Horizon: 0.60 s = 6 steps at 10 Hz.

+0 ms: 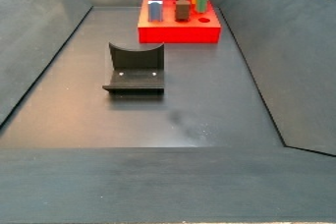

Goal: Pick up the oval object. Move up. Place the oval object on the fixture. Regrasp the oval object. Move to above the board. Insert the oval object.
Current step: Insert the oval object.

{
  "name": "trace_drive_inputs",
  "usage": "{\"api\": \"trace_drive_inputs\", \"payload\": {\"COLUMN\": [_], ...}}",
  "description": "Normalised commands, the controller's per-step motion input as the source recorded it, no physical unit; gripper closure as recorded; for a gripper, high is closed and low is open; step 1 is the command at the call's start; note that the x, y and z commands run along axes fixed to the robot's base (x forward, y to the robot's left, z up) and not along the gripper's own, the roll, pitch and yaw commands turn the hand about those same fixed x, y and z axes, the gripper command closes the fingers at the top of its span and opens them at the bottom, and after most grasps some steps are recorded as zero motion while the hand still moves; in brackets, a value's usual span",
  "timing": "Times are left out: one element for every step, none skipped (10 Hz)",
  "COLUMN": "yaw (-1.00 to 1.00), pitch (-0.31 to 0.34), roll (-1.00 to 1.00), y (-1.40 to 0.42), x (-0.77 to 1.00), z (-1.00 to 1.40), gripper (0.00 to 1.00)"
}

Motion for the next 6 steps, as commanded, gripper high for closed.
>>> {"api": "trace_drive_inputs", "payload": {"yaw": [-0.04,0.0,-0.01,-0.07,-0.09,-0.09], "pitch": [-0.03,-0.013,-0.007,-0.039,-0.067,-0.064], "roll": [0.0,0.0,0.0,-0.09,-0.1,-0.07], "y": [0.0,0.0,0.0,0.0,0.0,0.0], "x": [0.0,0.06,0.15,0.2,0.18,0.17], "z": [-0.3,-0.23,-0.13,-0.08,-0.11,-0.16], "gripper": [1.0,1.0,1.0,1.0,1.0,1.0]}}
